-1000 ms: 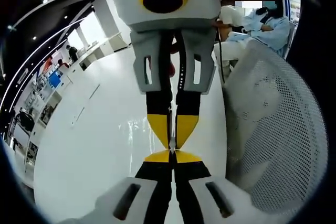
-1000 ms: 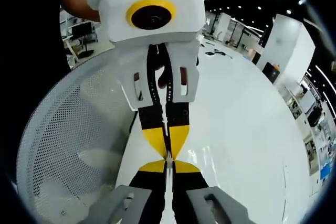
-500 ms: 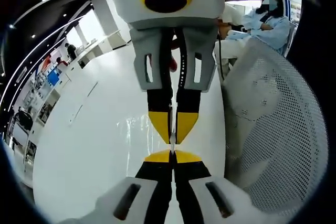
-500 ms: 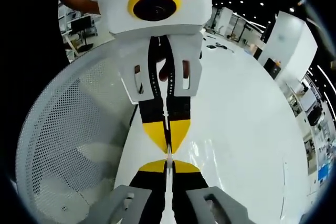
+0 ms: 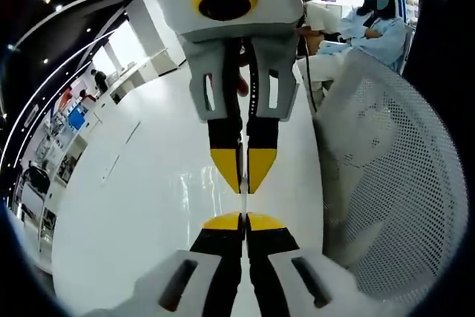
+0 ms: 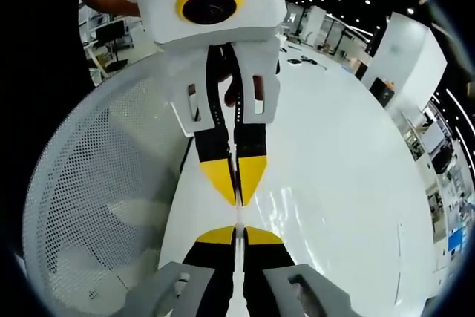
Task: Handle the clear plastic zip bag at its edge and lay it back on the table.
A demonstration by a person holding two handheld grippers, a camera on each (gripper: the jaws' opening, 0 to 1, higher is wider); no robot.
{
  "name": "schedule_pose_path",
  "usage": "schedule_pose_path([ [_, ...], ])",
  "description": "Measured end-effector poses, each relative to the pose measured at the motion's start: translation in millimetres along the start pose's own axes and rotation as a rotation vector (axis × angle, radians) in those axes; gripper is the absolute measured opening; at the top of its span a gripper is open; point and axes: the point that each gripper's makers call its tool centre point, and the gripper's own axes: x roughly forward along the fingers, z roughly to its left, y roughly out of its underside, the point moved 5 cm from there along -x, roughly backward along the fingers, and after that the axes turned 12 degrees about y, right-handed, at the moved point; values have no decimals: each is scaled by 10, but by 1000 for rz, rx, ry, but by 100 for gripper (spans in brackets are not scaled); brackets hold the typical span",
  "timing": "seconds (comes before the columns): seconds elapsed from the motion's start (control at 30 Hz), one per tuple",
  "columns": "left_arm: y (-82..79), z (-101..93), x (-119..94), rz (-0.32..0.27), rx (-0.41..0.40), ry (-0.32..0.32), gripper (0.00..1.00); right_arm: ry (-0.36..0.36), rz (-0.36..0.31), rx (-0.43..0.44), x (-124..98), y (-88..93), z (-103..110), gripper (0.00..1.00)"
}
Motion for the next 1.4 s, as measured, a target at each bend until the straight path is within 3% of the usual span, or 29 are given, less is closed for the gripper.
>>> schedule_pose_path([
  [0.27, -48, 5, 29, -13, -3, -2, 1, -5, -17, 7, 18, -96, 27, 0],
  [0.7, -58, -2, 48, -7, -1, 6, 0, -4, -12, 12, 0, -76, 19, 0],
  [0.9, -60, -16, 51, -16, -26, 12, 0, -10, -15, 12, -8, -70, 33, 0],
  [0.97, -50, -17, 54, -32, -87, 17, 0, -11, -16, 14, -8, -71, 32, 0],
  [1.4, 7, -14, 39, -17, -112, 24, 0, -9, 14, 37, 15, 46, 33, 0],
])
